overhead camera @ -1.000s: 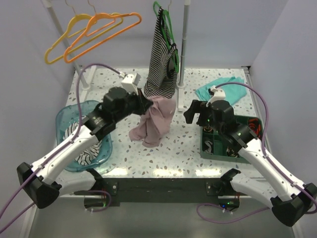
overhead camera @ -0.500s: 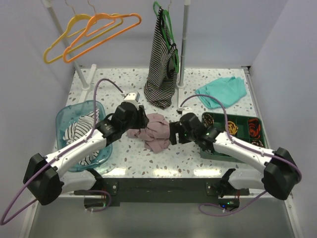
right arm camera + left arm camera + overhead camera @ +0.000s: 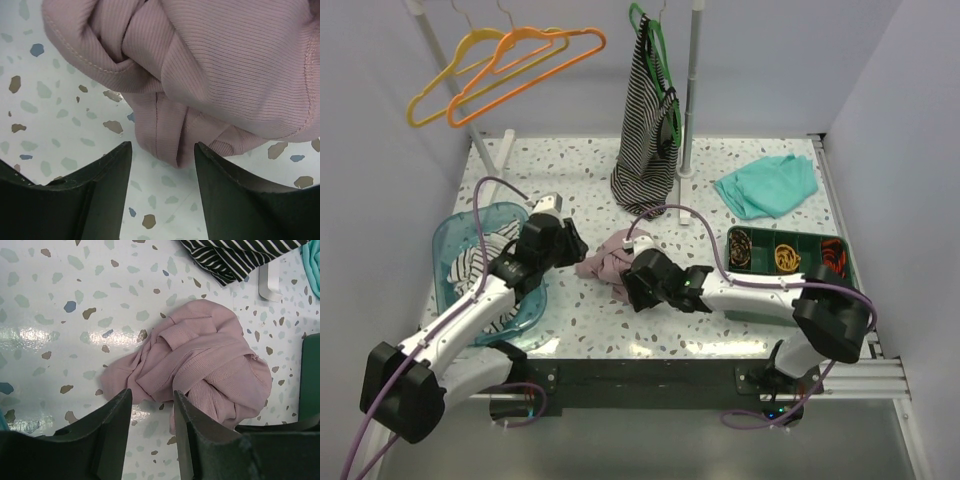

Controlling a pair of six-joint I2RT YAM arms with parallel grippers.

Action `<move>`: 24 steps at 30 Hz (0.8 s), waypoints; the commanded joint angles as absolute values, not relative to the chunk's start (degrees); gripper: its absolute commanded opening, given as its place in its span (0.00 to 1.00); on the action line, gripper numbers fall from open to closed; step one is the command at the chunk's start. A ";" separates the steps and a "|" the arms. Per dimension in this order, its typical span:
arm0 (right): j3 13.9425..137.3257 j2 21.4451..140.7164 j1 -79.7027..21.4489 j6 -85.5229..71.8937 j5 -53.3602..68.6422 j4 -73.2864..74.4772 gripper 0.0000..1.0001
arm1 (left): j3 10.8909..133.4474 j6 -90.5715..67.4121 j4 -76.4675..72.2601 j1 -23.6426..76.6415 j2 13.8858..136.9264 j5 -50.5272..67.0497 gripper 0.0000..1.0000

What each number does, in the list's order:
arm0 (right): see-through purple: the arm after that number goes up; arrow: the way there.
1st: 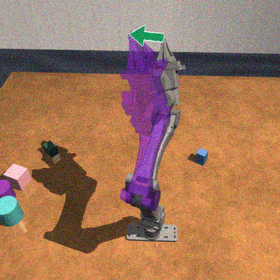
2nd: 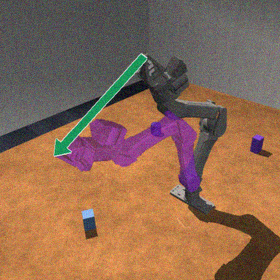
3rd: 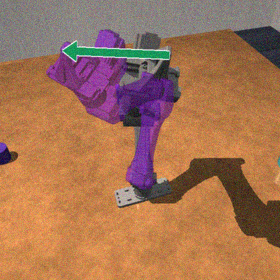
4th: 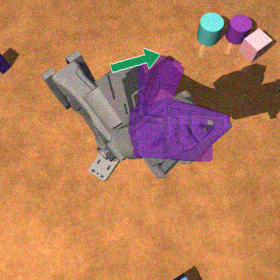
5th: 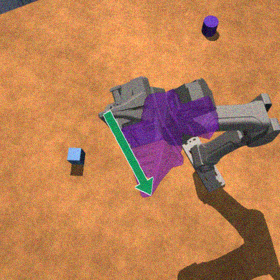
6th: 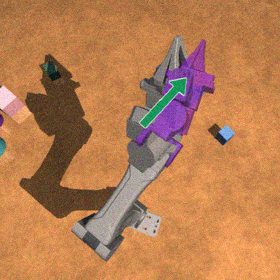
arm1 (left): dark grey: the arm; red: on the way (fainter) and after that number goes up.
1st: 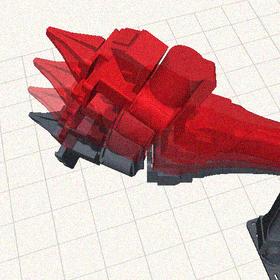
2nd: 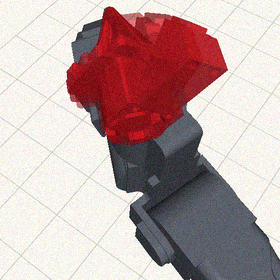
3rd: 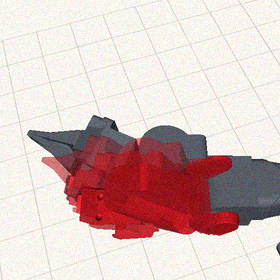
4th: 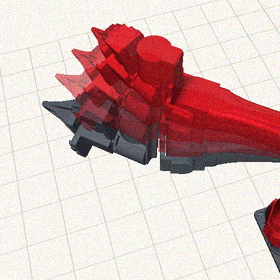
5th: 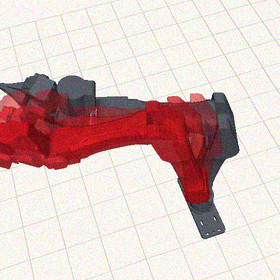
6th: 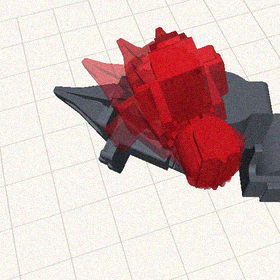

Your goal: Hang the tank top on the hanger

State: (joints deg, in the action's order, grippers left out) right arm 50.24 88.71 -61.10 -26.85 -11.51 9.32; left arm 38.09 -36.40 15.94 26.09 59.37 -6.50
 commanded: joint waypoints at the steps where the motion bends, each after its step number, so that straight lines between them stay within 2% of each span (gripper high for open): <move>1: 52.03 90.35 -61.61 -26.10 -14.68 5.63 0.53 | 38.32 -36.30 13.98 25.49 58.18 -4.57 0.44; 3: 51.94 91.84 -61.87 -26.28 -14.15 5.01 0.52 | 38.32 -36.30 13.28 25.49 58.80 -3.43 0.45; 5: 52.47 93.07 -62.05 -26.63 -14.15 5.62 0.43 | 38.50 -36.04 12.83 25.49 59.50 -2.12 0.45; 6: 52.47 92.82 -62.22 -26.72 -14.76 5.97 0.37 | 38.50 -36.04 12.14 25.49 59.59 -1.59 0.45; 7: 52.38 92.20 -62.31 -27.07 -15.29 6.85 0.21 | 38.50 -35.77 11.69 25.49 59.76 -1.15 0.46; 10: 52.82 86.68 -62.23 -27.68 -19.94 12.44 0.00 | 38.50 -34.64 10.73 25.49 60.55 0.78 0.51; 15: 57.91 73.16 -62.14 -27.25 -28.99 24.59 0.00 | 37.71 -33.49 7.22 25.49 62.14 6.32 0.54; 19: 62.48 66.73 -62.14 -25.67 -37.85 34.25 0.00 | 36.91 -33.49 4.84 25.49 62.14 9.22 0.55; 24: 67.32 63.02 -61.53 -23.21 -42.97 38.14 0.00 | 37.09 -33.57 2.12 25.66 61.26 12.21 0.59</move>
